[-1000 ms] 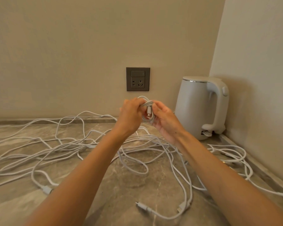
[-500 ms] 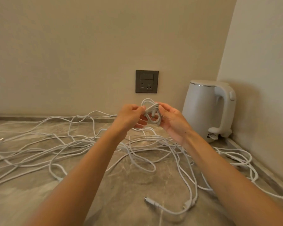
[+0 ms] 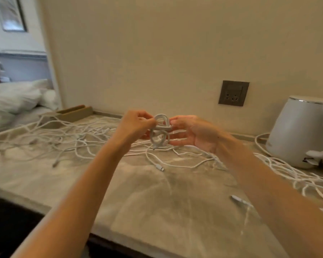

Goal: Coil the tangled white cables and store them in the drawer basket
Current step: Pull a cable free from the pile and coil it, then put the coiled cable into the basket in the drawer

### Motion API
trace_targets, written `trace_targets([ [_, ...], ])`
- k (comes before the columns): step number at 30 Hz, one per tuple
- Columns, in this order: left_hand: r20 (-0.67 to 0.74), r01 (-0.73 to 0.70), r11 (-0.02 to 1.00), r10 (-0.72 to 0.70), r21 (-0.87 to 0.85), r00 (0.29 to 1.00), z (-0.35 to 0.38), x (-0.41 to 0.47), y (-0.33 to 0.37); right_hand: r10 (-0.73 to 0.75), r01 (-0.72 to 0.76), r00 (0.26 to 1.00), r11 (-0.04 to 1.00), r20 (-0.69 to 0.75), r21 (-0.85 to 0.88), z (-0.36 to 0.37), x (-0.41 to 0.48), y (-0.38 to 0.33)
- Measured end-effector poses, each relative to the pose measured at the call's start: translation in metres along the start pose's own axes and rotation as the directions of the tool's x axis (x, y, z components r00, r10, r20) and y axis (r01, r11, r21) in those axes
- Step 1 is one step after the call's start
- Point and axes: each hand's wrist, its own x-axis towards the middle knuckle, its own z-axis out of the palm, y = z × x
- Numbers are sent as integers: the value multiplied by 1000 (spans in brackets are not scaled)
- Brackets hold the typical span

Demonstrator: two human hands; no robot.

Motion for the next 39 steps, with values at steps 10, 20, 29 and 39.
trace_targets([
  [10,-258,210,970,-174,118,950,-170,-104,-62,136,-67,949,968,283,-240,208,31,13],
  [20,-510,579,803,-443,139,737,-297,-229,-169,305,-112,810,919,502,-379,410,28,96],
  [29,-601,792,610,-631,8,491,-342,-321,-281,490,-232,664,853,564,-468,530,16,202],
  [39,-624,910,401,-739,-104,254,-343,-369,-392,687,-360,555,706,469,-610,582,19,305],
])
